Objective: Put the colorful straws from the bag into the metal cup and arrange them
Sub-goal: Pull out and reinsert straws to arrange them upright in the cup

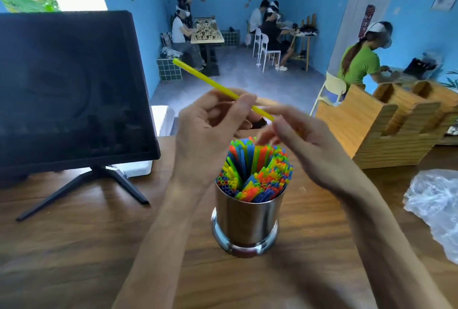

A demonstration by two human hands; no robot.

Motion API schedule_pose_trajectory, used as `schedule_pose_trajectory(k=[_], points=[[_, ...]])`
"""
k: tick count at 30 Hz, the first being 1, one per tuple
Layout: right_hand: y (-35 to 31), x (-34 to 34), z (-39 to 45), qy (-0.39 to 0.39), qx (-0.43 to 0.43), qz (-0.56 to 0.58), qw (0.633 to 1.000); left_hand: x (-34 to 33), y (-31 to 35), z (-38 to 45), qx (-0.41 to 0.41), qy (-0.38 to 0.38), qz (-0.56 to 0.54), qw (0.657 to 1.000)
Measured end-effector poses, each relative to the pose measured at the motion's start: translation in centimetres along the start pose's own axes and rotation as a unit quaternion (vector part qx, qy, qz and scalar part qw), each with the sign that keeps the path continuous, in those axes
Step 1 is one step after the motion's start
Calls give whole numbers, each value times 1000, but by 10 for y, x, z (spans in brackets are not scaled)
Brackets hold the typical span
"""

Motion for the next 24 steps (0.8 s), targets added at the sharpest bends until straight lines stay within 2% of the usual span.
schedule_pose_trajectory(k=[2,5,7,10,13,15,19,22,24], points=[[16,7,-10,6,-14,41,999,9,-4,-3,10,12,-10,1000],[25,43,-18,91,-35,160,982,25,-12,-8,32,40,-42,998],[22,60,-21,132,-32,188,973,28,-16,-11,45,29,-58,997],[10,69,-20,156,0,240,958,24,-25,-18,60,-39,1,997],[1,71,-16,177,28,281,943,9,-38,-29,95,-166,157,969],[-8,63,-13,186,47,238,952,-1,-42,-34,91,-235,221,942],[-23,38,-13,185,128,137,965,-7,-49,-41,123,-308,234,914],[-13,22,-12,206,116,68,969,5,-49,-39,142,-294,215,920],[-4,7,-14,212,105,-42,971,15,-49,-34,147,-249,193,938]])
Point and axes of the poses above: each hand's wrist, its own z-axis towards the middle knuckle, its own x-axis out of the back of the hand, y = z × x, the point moved 9 cm from there along z, towards the middle knuckle, and after that the axes turned 13 degrees about -x, right-handed, at the moved point
